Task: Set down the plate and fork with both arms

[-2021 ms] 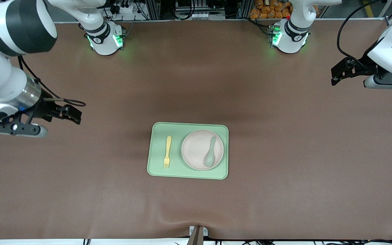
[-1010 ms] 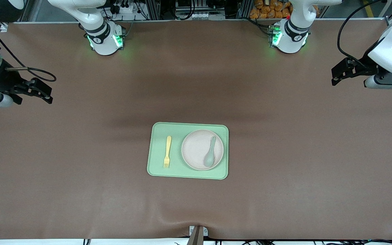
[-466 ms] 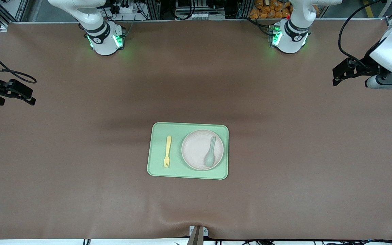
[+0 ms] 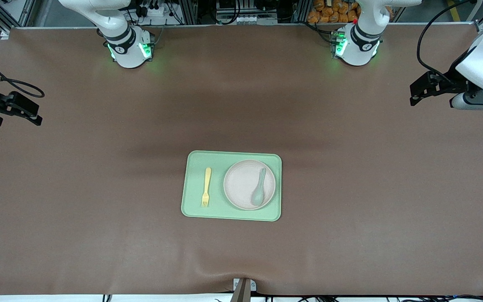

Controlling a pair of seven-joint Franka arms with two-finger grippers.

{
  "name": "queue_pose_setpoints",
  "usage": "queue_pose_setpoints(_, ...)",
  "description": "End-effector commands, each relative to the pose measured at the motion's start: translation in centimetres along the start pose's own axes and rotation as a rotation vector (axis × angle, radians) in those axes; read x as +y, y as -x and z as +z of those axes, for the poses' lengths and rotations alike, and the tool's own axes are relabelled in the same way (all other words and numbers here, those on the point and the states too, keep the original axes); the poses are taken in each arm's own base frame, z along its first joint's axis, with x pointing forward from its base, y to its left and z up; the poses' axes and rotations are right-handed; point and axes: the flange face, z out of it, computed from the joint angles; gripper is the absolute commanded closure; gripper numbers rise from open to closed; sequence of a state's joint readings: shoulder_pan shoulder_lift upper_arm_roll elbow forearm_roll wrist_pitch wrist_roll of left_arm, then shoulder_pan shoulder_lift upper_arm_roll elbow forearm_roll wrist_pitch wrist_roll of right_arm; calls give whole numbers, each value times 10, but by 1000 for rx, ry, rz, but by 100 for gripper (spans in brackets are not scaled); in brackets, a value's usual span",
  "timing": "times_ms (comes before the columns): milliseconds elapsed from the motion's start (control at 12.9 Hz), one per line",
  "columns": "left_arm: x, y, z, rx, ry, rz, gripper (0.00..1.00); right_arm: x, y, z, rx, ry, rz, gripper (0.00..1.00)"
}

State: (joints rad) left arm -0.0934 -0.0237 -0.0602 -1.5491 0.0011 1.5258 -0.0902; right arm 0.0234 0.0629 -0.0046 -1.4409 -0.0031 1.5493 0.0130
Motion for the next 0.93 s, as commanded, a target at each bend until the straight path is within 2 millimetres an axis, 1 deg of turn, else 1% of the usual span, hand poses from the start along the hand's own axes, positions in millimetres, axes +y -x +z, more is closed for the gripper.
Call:
queue_pose_setpoints(0, -2, 0, -2, 9, -3, -4, 0, -1, 2, -5, -4, 15, 0, 0)
queue_pose_setpoints(78, -2, 0, -2, 9, -3, -4, 0, -2, 4, -7, -1, 15, -4, 0)
queue_pose_setpoints(155, -2, 0, -2, 9, -3, -4, 0, -2, 6, -4, -2, 15, -4, 0)
queue_pose_setpoints(311, -3, 0, -2, 9, -3, -5, 0, -1, 12, -4, 18, 14, -3, 0)
queue_pose_setpoints(544, -2, 0, -2, 8, -3, -4, 0, -5, 12, -5, 21, 15, -11, 0)
queue_pose_setpoints(622, -4, 0, -2, 9, -3, -5, 0, -5, 12, -5, 22, 15, -9, 0)
queue_pose_setpoints(777, -16, -1, -3, 12, -3, -27, 0, -4, 10, -6, 25, 14, -6, 0)
queue_pose_setpoints(855, -18, -1, -5, 17, -4, -30, 0, -4, 10, -5, 24, 14, -6, 0)
